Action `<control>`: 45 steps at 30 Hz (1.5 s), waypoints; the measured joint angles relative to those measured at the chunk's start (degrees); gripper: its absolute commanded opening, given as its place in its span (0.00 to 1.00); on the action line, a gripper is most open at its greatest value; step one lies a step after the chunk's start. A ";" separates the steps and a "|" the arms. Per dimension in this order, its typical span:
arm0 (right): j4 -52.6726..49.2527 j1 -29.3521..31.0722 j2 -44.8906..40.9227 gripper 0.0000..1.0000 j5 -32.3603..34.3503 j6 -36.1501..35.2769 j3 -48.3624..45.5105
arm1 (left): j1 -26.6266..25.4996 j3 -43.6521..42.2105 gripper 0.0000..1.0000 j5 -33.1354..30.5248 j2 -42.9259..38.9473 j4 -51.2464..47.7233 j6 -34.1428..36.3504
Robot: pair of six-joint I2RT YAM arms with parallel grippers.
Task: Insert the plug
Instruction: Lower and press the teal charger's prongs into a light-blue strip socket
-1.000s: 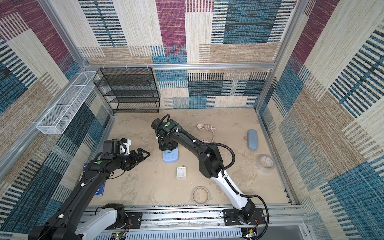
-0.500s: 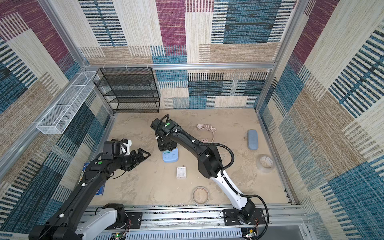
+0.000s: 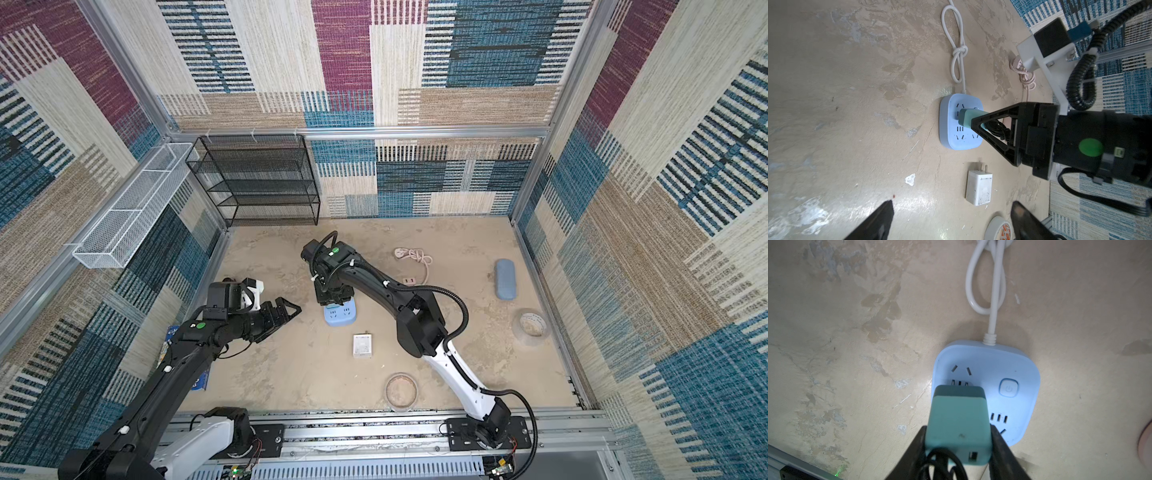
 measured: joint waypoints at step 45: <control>-2.40 -4.17 2.14 0.00 3.63 -2.82 -1.75 | -0.02 -0.76 0.92 -0.57 0.07 -0.02 0.00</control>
